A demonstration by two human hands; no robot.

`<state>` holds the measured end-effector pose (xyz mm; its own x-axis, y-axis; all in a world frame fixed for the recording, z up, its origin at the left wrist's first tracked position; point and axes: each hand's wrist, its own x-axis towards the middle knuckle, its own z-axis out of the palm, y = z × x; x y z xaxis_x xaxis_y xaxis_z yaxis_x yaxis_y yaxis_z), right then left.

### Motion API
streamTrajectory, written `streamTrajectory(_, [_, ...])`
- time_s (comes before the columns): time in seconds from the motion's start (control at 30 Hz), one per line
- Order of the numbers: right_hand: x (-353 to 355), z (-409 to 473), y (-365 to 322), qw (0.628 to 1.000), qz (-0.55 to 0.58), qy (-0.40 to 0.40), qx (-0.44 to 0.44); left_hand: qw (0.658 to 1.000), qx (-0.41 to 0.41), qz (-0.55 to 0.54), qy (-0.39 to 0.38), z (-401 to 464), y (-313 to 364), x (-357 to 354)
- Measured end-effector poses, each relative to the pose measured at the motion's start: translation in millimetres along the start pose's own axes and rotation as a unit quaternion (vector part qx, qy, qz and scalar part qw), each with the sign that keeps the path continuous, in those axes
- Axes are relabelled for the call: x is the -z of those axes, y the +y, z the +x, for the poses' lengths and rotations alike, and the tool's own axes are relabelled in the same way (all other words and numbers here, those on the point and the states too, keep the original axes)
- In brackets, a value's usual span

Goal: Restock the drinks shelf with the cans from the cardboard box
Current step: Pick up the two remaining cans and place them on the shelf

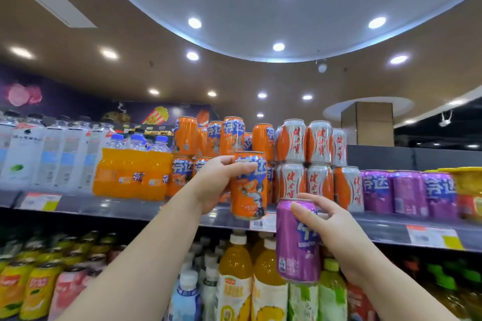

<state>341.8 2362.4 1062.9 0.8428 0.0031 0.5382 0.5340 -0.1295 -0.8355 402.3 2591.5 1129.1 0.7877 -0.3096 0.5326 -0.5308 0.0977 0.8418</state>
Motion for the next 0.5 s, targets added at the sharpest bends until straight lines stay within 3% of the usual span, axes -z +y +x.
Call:
streamTrajectory(0.2, [8.8, 23.0, -7.2, 0.999, -0.032, -0.005, 0.040, 0.999, -0.035, 0.033, -0.013, 10.8, -11.6, 0.6])
streamTrajectory(0.5, [70.4, 32.6, -5.1, 0.994, -0.077, 0.075, 0.030, 0.999, -0.037, -0.007, -0.036, 32.0, -39.7, -71.6])
